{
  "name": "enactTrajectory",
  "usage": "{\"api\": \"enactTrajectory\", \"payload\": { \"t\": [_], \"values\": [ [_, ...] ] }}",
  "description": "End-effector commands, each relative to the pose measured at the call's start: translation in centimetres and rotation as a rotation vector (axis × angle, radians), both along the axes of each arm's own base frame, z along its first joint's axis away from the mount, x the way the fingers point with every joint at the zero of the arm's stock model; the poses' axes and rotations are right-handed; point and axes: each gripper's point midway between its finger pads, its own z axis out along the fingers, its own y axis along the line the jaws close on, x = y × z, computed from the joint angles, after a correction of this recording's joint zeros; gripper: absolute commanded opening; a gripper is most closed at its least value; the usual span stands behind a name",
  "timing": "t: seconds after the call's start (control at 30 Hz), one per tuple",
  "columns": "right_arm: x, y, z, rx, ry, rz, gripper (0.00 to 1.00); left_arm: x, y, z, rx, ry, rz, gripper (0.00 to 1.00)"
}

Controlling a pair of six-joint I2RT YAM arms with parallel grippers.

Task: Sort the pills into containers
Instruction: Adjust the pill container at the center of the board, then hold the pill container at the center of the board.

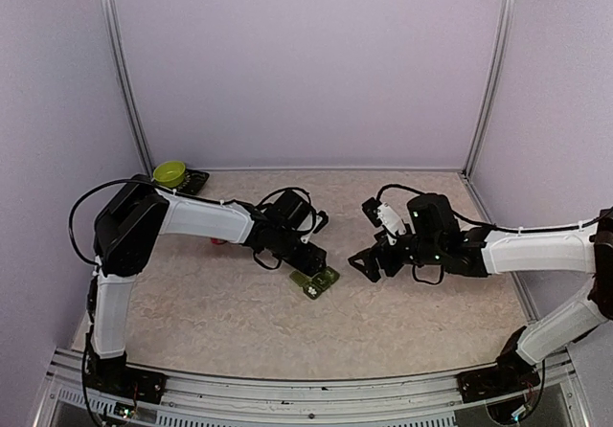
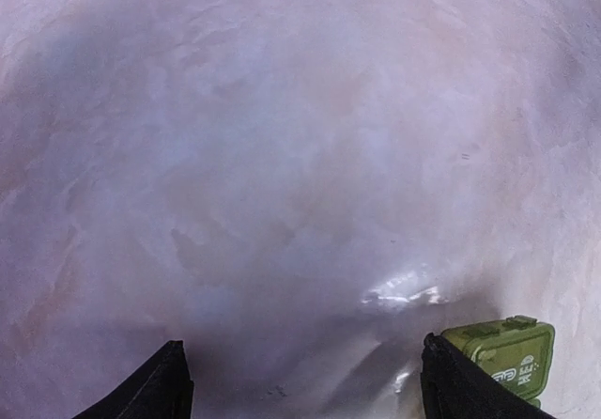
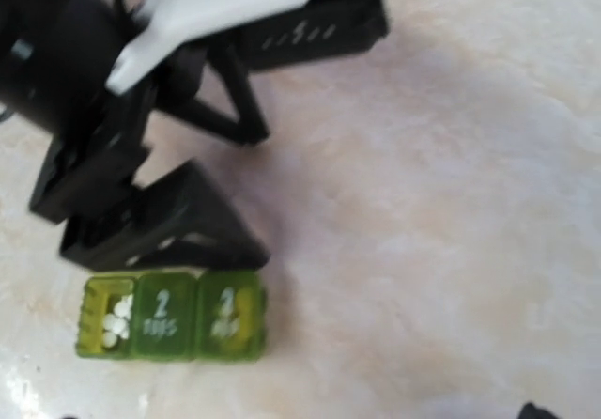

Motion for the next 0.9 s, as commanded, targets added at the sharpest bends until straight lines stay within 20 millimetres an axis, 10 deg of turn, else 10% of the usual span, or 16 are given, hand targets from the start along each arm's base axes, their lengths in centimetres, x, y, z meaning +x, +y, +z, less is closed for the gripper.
{"api": "enactTrajectory", "payload": {
  "t": [0.0,0.27,0.67,0.87],
  "values": [
    [-0.8,-1.6,-0.9,-0.010,0.049,-0.025,1.00,-2.7,-2.6,-0.5,-0.040,0.064,-0.147,0.82],
    [-2.1,-0.8,-2.7,0.031,0.119,0.026,1.00,-3.8,-5.6,0.7,-0.075,0.074,-0.259,0.82],
    [-3.3,1.3,-5.8,0.040,0.174,0.179,1.00,1.1,-1.0,11.7,-0.209,-0.122,0.013,0.91],
    [-2.7,2.7,-7.6,0.062,0.274,0.212,1.00,-0.8,1.0,10.9,-0.209,-0.082,0.033,0.91]
  ]
}}
